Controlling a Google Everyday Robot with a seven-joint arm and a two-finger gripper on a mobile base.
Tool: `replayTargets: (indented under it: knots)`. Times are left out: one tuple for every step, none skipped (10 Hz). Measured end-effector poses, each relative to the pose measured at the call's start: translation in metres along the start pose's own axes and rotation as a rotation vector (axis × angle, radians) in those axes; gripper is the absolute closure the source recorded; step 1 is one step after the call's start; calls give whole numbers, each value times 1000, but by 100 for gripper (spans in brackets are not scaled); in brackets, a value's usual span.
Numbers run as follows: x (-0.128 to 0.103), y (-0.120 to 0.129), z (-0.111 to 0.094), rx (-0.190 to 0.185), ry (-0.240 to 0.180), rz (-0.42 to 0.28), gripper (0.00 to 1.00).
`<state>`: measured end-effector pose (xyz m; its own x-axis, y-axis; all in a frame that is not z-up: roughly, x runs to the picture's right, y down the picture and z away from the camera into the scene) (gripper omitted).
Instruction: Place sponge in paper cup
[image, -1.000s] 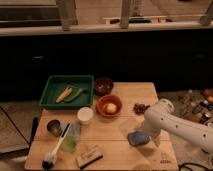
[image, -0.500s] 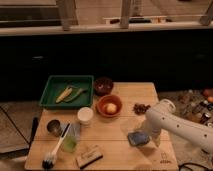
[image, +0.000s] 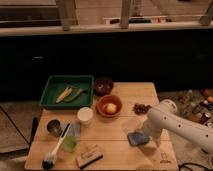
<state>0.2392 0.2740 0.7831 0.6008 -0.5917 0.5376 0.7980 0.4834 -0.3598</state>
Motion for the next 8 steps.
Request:
replayTargets:
  knots:
    - [0, -1, 0, 2, -2, -9, 20]
    - [0, -1, 1, 6, -5, -9, 20]
    - [0, 0, 1, 9, -6, -9, 20]
    - [0, 0, 1, 12, -8, -12, 20]
    - [0, 1, 2, 14, -10, -24, 20]
    - [0, 1, 1, 16, -10, -30, 20]
    - [0, 2, 2, 18, -12, -34, 20]
    - [-1, 3, 3, 22, -14, -38, 20]
